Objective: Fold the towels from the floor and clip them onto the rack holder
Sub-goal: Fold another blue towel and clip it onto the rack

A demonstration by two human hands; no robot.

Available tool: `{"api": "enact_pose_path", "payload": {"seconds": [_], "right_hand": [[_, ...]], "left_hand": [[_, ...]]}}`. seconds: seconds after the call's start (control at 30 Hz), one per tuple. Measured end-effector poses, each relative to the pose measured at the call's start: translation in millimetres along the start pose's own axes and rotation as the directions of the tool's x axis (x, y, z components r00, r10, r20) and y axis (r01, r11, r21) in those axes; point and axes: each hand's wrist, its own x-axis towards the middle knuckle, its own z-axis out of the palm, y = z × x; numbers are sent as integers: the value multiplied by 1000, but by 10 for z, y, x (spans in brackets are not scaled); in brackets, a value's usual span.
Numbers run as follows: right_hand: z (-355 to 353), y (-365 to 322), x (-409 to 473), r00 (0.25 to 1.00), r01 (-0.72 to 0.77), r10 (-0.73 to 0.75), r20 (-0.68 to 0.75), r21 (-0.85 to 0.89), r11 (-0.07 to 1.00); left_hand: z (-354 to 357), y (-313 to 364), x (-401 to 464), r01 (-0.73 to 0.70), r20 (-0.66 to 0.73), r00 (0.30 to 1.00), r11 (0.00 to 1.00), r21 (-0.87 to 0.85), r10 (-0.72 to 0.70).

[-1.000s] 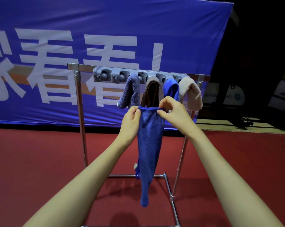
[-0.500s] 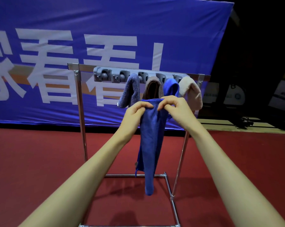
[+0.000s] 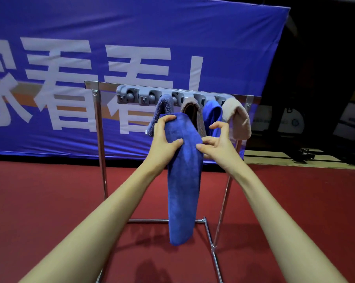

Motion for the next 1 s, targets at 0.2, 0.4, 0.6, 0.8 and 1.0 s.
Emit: {"api": "enact_pose_path", "payload": {"seconds": [0.2,0.4,0.6,0.8,1.0], "right_hand": [[88,-72,41,992,124,-126,-3,-143,982],[164,-31,61,997,79,-80,-10,-89,993],[112,-13,61,995,89,-87,46,-47,995],[195,35,41,995,-10,24,-97,146,989],[292,-13,152,996,-37,41,-75,52,998]], "left_hand": [[-2,-125,-67,271,48,961,897,-349,-271],[-67,-304,-313,331,286,929,874,-355,-235],[-91,-136,-192,61,138,989,996,-60,-52],[-113,3,-125,32,71,997,999,42,-35],[-353,145,39,356,178,926,926,-125,-332]]}}
